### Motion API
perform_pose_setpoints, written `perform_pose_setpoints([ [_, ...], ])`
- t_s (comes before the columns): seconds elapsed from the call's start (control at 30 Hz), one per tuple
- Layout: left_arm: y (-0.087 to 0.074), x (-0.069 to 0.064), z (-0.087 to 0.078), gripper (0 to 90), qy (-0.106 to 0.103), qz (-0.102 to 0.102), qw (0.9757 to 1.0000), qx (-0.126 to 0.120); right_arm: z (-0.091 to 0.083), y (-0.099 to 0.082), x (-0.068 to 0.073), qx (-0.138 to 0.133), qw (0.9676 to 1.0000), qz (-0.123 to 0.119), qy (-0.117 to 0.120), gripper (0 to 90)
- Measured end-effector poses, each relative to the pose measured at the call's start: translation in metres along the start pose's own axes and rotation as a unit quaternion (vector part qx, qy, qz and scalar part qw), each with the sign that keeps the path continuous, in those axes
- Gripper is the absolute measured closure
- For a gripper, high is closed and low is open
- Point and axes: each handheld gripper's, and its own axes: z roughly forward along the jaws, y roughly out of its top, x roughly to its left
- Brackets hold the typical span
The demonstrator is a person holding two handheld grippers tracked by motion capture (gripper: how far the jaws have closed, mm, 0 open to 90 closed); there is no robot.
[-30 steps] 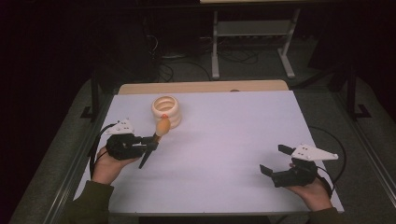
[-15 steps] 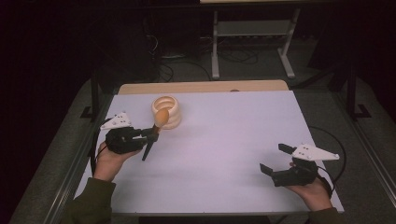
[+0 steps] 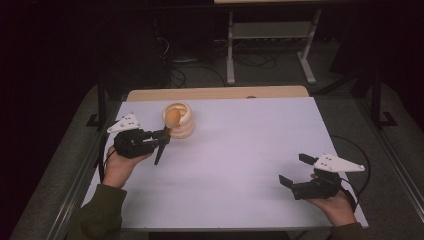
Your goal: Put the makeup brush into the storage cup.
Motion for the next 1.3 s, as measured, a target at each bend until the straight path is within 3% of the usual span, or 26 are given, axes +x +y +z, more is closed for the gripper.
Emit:
perform_pose_setpoints([
  [1.3, 0.031, 0.027, 0.015, 68.5, 0.016, 0.004, 0.999, -0.041, -0.001, 0.0, 0.0, -0.001, 1.0, 0.001, -0.001, 0.0],
])
